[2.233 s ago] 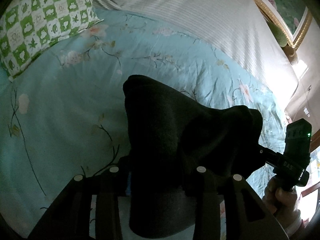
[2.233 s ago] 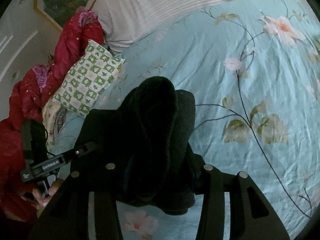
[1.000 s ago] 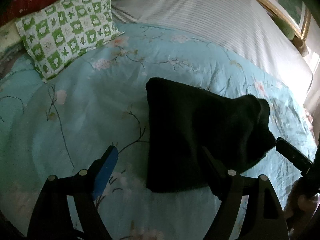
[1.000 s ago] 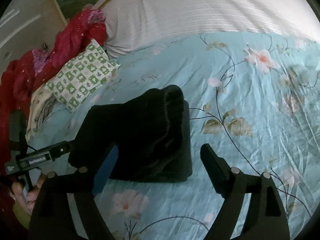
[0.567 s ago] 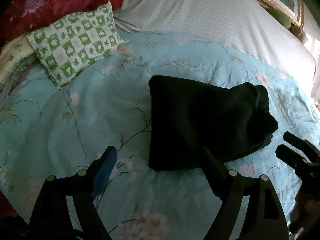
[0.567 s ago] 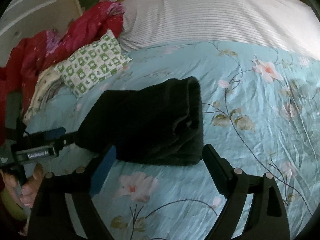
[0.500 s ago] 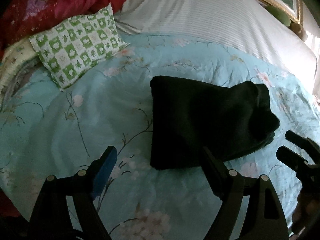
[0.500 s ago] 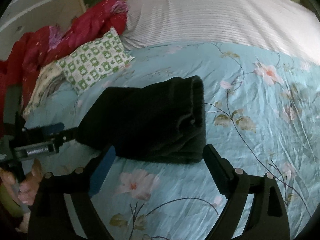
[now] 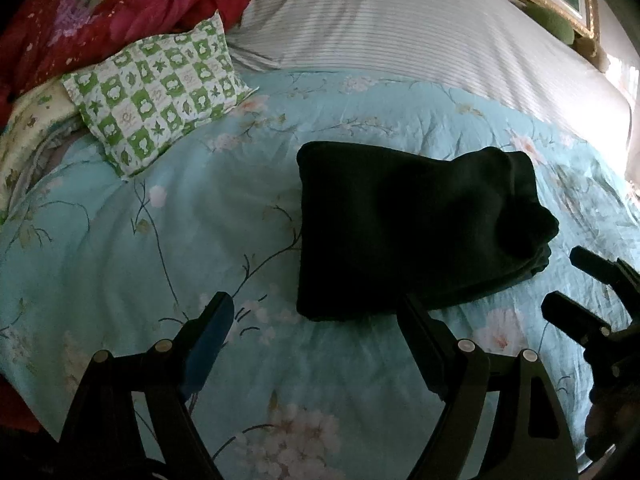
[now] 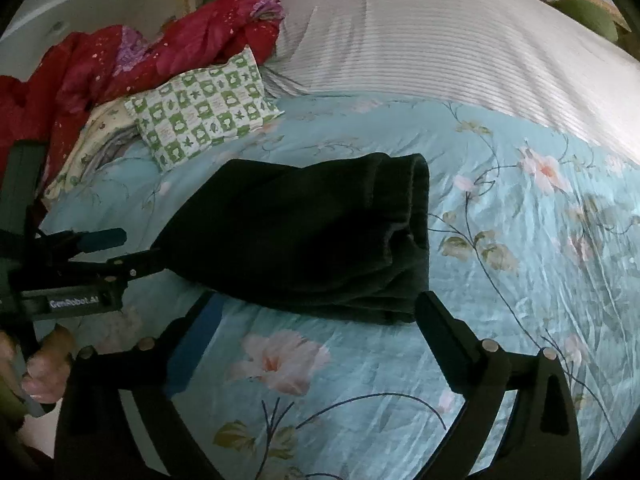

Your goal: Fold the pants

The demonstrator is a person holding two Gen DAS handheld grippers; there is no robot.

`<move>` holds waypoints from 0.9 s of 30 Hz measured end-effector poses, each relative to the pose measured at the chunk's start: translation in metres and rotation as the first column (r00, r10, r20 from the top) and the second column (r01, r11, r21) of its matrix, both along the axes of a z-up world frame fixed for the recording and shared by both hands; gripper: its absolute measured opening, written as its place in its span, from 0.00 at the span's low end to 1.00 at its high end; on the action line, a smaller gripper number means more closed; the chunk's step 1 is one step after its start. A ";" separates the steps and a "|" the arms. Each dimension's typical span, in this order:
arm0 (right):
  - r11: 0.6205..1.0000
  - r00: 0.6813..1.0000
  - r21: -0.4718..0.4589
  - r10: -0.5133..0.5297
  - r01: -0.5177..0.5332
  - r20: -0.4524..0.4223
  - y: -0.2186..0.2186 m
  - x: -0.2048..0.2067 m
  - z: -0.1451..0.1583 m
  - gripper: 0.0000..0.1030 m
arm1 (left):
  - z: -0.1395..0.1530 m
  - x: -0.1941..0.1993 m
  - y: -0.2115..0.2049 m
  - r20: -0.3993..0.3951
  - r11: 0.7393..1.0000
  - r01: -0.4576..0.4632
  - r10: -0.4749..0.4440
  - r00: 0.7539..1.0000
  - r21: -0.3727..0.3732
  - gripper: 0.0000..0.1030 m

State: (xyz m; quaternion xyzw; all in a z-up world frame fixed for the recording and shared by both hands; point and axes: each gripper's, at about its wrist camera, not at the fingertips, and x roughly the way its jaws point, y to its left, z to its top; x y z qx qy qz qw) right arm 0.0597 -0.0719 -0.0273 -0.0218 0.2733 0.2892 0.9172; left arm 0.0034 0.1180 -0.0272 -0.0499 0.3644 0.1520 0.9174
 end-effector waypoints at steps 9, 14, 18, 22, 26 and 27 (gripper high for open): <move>1.000 1.000 -0.015 -0.001 0.001 0.008 0.008 0.002 -0.014 0.96 | -0.007 0.003 0.001 -0.010 1.000 0.003 -0.003 1.000 -0.009 0.82; 1.000 1.000 -0.014 -0.002 0.002 0.010 0.007 0.004 -0.019 0.96 | -0.011 0.004 -0.001 -0.011 1.000 0.014 -0.014 1.000 0.000 0.82; 1.000 1.000 -0.012 -0.006 0.006 0.011 0.008 0.005 -0.021 0.96 | -0.013 0.005 -0.002 -0.014 1.000 0.022 -0.022 1.000 -0.001 0.82; 1.000 1.000 -0.022 -0.003 0.003 0.020 0.010 0.005 -0.023 0.96 | -0.014 0.005 -0.004 -0.013 1.000 0.029 -0.029 0.999 0.011 0.82; 1.000 1.000 -0.022 -0.003 0.004 0.021 0.010 0.005 -0.024 0.96 | -0.014 0.005 -0.004 -0.011 0.999 0.033 -0.032 0.999 0.014 0.82; 1.000 1.000 -0.018 -0.005 0.006 0.021 0.010 0.005 -0.024 0.96 | -0.014 0.005 -0.004 -0.011 0.999 0.033 -0.033 0.999 0.014 0.82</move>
